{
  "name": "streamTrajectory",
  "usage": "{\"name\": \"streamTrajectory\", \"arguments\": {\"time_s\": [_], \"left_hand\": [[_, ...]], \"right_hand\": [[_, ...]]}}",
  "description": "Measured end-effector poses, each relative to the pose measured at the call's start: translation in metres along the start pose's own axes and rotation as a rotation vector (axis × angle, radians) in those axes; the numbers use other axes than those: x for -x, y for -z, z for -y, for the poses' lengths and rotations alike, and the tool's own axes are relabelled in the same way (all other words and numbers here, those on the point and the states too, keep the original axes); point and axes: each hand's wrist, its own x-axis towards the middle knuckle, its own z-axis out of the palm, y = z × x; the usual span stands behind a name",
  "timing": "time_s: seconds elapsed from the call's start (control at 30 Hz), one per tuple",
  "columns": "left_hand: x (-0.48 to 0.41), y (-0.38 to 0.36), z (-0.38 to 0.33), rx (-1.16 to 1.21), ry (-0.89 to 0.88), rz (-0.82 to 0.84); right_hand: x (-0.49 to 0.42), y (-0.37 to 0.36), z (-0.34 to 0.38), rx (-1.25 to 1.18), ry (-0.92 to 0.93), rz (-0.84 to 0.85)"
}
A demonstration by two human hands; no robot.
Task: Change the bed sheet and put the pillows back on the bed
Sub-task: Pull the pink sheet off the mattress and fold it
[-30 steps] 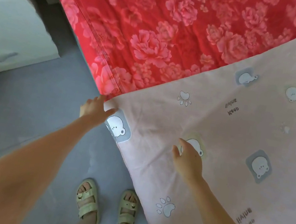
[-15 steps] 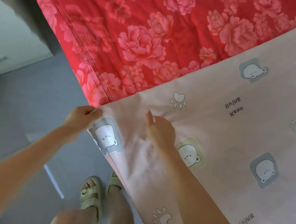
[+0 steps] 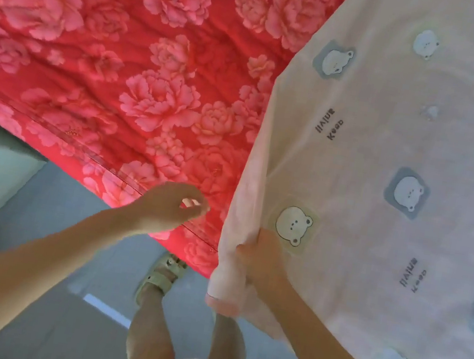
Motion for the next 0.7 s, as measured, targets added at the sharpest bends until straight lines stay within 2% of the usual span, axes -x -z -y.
{"name": "streamTrajectory", "arguments": {"time_s": [0.07, 0.13, 0.23, 0.33, 0.47, 0.53, 0.7], "left_hand": [[-0.03, 0.003, -0.014, -0.304, -0.323, -0.183], [-0.062, -0.002, -0.039, -0.569, -0.621, -0.224], [-0.098, -0.025, -0.108, -0.796, -0.894, -0.167], [-0.124, -0.068, -0.176, -0.954, -1.107, -0.039], [-0.159, -0.125, -0.254, -1.13, -1.243, 0.1], [-0.168, -0.145, -0.293, -1.147, -1.269, 0.146], [-0.198, -0.184, -0.362, -1.209, -1.132, 0.082]], "right_hand": [[0.019, 0.018, -0.021, -0.173, -0.019, -0.046], [0.041, 0.034, -0.044, -0.192, -0.02, -0.068], [0.07, 0.062, -0.083, -0.163, -0.001, -0.161], [0.097, 0.093, -0.119, -0.278, -0.032, -0.271], [0.126, 0.13, -0.174, -0.407, -0.064, -0.394], [0.139, 0.145, -0.204, -0.444, -0.076, -0.434], [0.176, 0.184, -0.309, -0.621, -0.187, -0.552]]}}
